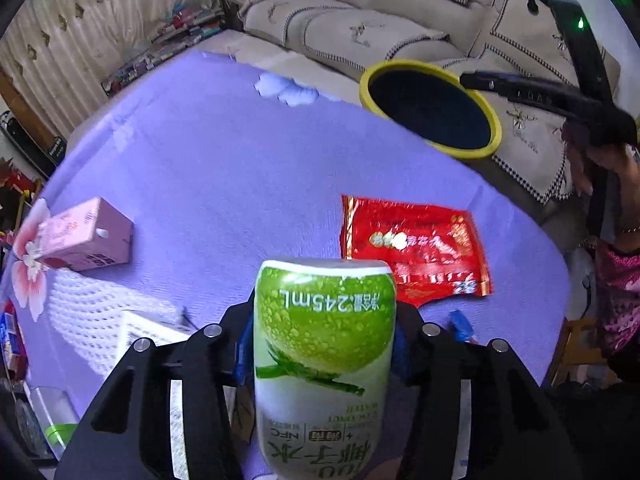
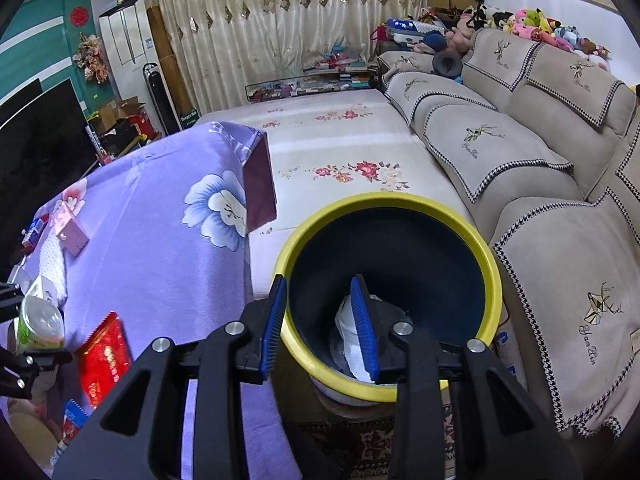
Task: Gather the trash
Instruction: 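Grasp the green-capped clear container with the left gripper, then carry the clear container to the bin and release it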
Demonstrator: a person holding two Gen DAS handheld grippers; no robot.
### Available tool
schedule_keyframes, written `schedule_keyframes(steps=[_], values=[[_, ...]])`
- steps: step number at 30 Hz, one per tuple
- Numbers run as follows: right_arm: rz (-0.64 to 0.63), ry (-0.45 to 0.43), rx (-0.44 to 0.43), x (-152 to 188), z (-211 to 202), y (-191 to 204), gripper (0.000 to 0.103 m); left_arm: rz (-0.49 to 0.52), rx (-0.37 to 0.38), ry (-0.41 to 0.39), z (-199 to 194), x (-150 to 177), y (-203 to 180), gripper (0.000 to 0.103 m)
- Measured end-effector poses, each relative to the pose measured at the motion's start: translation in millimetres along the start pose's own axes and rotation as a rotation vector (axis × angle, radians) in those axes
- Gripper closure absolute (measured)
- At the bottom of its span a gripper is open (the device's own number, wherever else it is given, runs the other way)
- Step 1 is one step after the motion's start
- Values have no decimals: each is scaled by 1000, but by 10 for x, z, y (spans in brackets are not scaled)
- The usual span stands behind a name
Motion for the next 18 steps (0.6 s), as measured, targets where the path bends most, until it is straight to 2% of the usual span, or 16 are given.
schedule_keyframes(steps=[10, 18], values=[[-1, -45, -30, -47, -291, 80, 71, -3, -57, -124, -615, -221, -25, 52], [7, -67, -44, -32, -456, 54, 71, -1, -94, -173, -939, -317, -30, 52]])
Point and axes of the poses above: each gripper's, at about its wrist camera, not at the fingertips, and z roughly the way its jaws point, y to its left, x to its underside, the point moved 9 cm from there along z, roughly the way its jaws point, and after that the axes turned 13 degrees about -y, right-handed, at the moved point
